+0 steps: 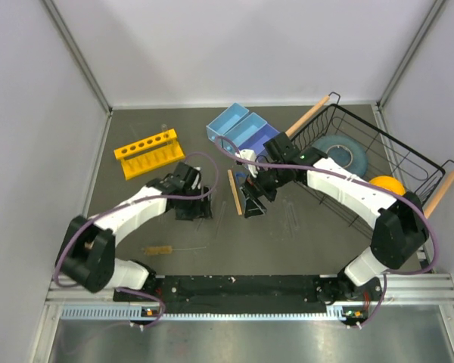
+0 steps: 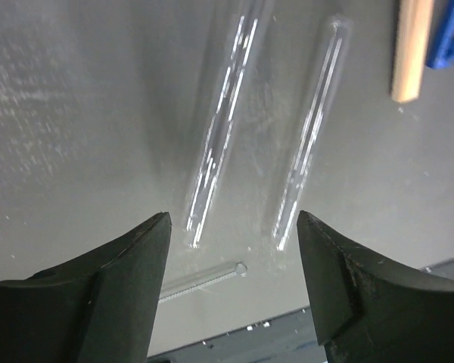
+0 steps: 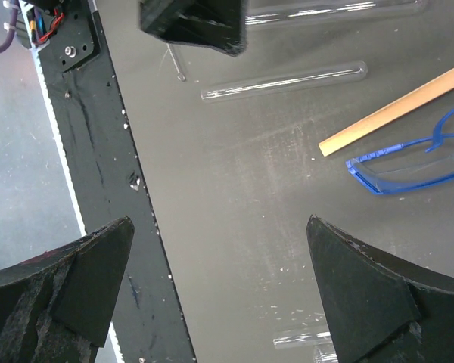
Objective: Organize the chemistry lab equipment
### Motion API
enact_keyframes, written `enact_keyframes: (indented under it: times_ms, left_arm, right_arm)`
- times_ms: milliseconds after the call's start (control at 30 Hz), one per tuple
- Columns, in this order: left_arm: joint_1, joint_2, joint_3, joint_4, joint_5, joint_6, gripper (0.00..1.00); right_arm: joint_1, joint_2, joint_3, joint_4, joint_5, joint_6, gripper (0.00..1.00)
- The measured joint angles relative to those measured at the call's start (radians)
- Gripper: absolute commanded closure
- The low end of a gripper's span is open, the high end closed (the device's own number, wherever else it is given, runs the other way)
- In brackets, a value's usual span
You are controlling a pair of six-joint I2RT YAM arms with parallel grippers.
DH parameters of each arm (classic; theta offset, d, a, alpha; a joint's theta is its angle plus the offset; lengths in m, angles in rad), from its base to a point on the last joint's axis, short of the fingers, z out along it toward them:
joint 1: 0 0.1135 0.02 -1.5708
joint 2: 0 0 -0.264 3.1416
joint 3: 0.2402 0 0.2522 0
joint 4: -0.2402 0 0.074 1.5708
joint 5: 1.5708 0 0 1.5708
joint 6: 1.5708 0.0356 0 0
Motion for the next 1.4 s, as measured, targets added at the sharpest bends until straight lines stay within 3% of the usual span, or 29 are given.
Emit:
enact_keyframes:
  times_ms: [267,733,1000,1200,1400]
  left_arm:
    - [-0.090,0.200,0.124,-0.002,-0.166,0.005,0.44]
    - [-0.142,0.309,0.146,-0.014,-0.291,-0.008,0.79]
    - [-0.152,0.308,0.146,-0.016,-0.332,-0.030,0.85]
    - [-0.148,0.201,0.134,-0.019,-0.344,-0.051,0.86]
    - [-0.147,-0.057,0.115,0.060,-0.256,-0.092,0.86]
  right_arm:
    - [-0.006,-0.001,0.000,0.002,-0.005,0.004,0.01]
    - [-0.034,-0.048,-0.010,0.012,-0.023,0.014,0.01]
    - [-0.040,-0.058,-0.023,0.025,-0.042,0.019,0.01]
    - [-0.041,-0.080,-0.055,0.034,-0.101,0.038,0.01]
    - [-0.053,-0.082,-0.056,0.072,-0.186,0.090,0.01]
